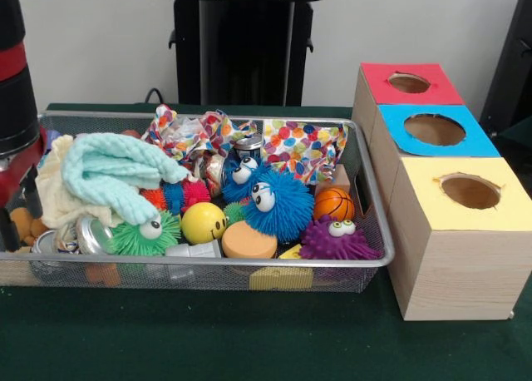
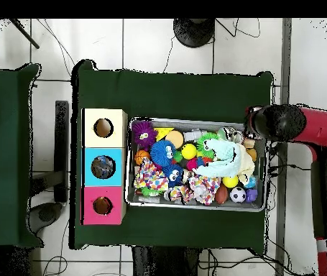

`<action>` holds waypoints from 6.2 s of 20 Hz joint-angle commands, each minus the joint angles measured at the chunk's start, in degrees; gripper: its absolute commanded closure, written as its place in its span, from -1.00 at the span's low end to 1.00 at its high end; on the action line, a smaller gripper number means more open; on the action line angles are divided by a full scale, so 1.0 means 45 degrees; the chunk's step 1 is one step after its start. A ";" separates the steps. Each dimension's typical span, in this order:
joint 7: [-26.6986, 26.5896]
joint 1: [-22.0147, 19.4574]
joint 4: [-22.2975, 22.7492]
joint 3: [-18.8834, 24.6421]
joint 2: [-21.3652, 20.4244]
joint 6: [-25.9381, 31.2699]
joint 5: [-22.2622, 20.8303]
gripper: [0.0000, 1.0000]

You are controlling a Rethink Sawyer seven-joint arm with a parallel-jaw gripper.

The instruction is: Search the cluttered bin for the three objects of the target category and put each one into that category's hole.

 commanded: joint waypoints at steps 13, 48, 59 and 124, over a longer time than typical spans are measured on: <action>-0.4575 0.1083 -0.2151 -0.1815 0.0794 0.3112 -0.2044 -1.00; -0.3934 -0.0325 0.2506 -0.1489 0.0260 0.1251 -0.0731 -1.00; -0.3833 -0.0350 0.1962 -0.1602 0.0672 0.0721 -0.1183 -1.00; -0.3615 -0.0003 0.1229 -0.1453 0.0326 0.0491 -0.0741 -1.00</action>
